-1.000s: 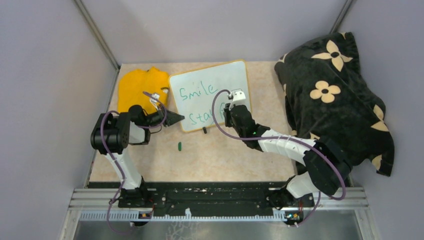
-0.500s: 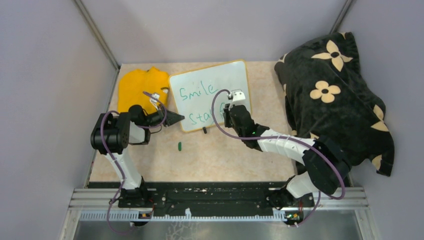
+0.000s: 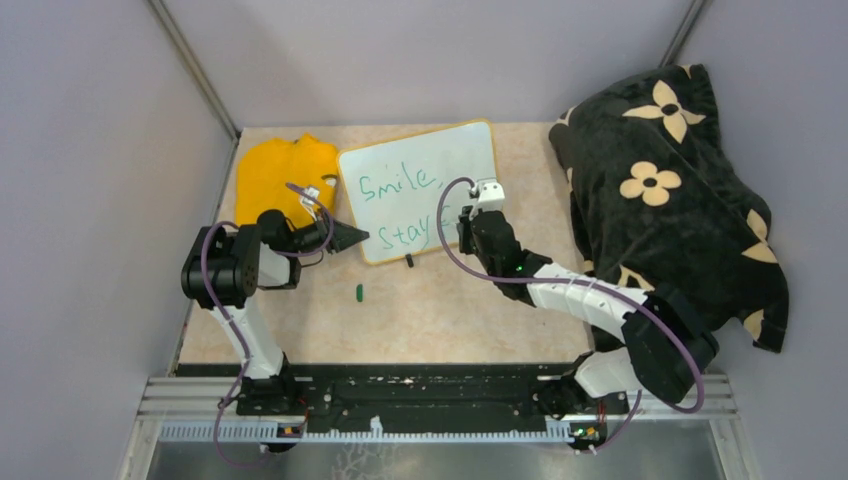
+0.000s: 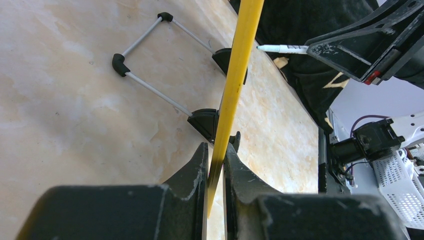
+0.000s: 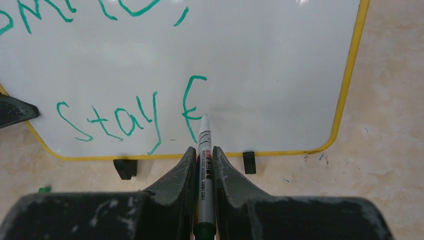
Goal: Write a sentence on the whiteboard
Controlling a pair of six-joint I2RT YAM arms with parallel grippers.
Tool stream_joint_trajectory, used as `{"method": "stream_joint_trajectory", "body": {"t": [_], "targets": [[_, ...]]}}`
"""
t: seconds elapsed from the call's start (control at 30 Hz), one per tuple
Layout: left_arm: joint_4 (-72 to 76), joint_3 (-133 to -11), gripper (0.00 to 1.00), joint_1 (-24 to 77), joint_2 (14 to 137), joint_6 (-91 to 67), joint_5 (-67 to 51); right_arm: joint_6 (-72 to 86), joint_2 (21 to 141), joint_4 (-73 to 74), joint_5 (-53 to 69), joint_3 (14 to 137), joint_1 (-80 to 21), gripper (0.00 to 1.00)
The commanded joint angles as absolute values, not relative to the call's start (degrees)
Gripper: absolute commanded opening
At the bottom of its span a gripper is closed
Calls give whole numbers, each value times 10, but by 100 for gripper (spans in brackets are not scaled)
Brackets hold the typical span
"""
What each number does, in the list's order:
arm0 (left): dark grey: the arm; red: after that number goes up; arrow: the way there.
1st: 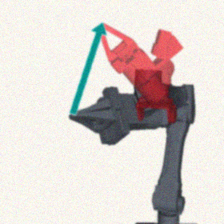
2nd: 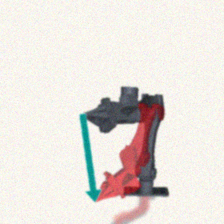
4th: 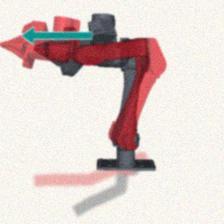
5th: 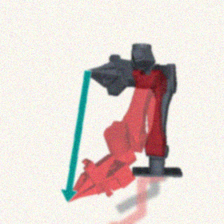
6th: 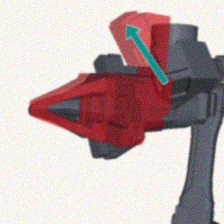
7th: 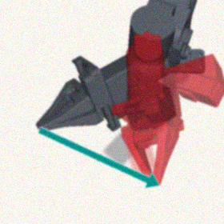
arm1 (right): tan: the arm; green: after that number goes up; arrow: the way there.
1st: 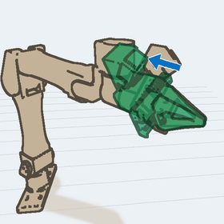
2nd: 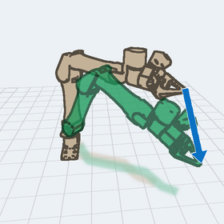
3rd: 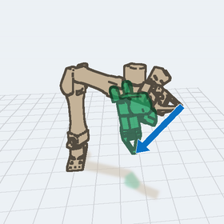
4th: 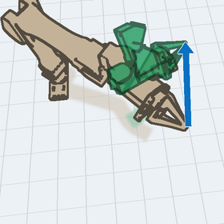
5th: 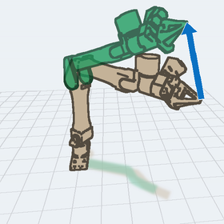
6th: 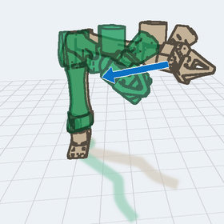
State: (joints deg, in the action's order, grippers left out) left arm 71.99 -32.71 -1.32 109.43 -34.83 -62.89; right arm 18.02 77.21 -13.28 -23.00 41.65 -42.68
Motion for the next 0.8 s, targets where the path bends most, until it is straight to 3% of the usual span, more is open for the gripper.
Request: {"method": "stream_joint_trajectory", "body": {"t": [0.0, 0.77], "targets": [[691, -331, 0, -13, 1110, -340, -613, 169, 746, -168, -236, 427, -421, 0], [690, -332, 0, -12, 1110, -340, -614, 181, 778, -167, -223, 430, -406, 0]]}}
